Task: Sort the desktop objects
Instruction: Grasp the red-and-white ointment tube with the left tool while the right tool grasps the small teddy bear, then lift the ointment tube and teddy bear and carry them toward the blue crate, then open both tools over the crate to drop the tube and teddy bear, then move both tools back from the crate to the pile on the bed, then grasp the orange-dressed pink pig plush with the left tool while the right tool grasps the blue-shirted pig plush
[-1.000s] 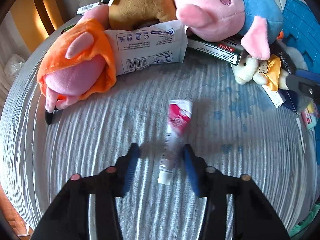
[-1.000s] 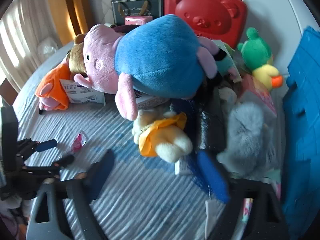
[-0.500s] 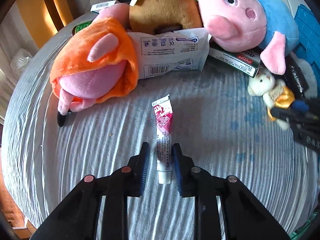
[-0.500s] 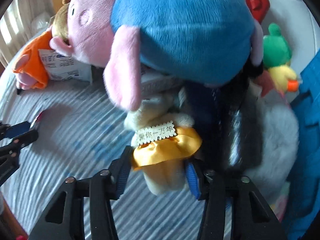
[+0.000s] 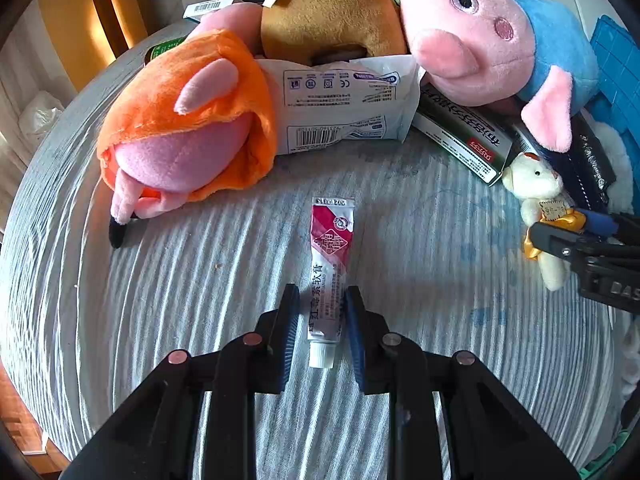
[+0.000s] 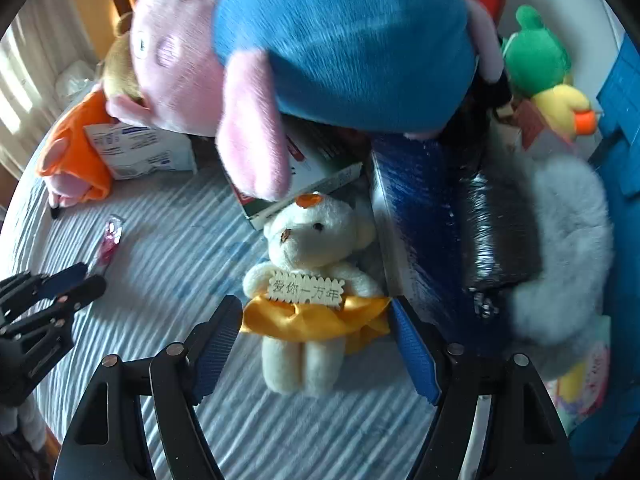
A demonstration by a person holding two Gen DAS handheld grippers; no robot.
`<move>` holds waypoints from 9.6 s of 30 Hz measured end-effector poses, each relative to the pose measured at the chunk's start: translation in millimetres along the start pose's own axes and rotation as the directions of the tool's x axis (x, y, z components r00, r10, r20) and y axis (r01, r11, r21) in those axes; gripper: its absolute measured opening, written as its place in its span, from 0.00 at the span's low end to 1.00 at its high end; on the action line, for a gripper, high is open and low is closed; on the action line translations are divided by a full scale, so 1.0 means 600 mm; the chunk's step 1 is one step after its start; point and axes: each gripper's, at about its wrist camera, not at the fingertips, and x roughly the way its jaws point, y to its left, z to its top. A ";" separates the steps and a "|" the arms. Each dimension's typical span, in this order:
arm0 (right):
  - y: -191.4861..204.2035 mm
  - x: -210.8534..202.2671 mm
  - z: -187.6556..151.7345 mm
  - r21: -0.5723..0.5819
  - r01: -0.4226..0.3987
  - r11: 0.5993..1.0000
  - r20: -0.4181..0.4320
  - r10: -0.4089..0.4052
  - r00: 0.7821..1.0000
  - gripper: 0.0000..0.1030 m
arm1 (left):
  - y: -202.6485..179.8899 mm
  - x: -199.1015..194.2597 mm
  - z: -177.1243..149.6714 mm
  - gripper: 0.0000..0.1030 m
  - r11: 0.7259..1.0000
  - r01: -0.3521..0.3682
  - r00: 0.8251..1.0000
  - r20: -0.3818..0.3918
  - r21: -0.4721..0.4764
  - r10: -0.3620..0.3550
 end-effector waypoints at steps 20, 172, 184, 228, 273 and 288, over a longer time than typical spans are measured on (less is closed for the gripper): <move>0.008 -0.158 -0.093 -0.011 -0.083 0.996 0.168 0.084 0.982 0.36 | -0.107 -0.169 0.006 0.22 0.995 0.021 0.988 0.147 0.095 -0.035; -0.414 -0.721 -0.281 0.547 0.265 0.794 0.651 -0.602 0.462 1.00 | -0.607 -0.563 0.103 0.73 0.936 0.122 0.717 0.622 0.331 -0.314; -0.186 -0.659 -0.144 0.310 0.227 0.923 0.757 -0.385 0.528 1.00 | -0.263 -0.480 0.150 0.73 0.999 -0.004 0.781 0.624 0.043 -0.024; -0.050 -0.047 0.241 0.180 0.113 0.977 0.106 -0.134 0.985 1.00 | 0.142 -0.007 0.338 0.74 0.980 -0.197 0.977 0.090 0.010 0.196; -0.051 -0.096 0.027 0.731 -0.076 0.678 0.022 0.088 0.996 0.92 | 0.140 -0.014 0.326 0.74 0.996 0.057 0.997 -0.064 0.070 -0.052; -0.070 -0.001 0.038 0.809 0.027 0.588 -0.090 0.077 0.993 1.00 | 0.107 0.059 0.342 0.87 0.986 0.101 0.986 -0.145 0.136 -0.081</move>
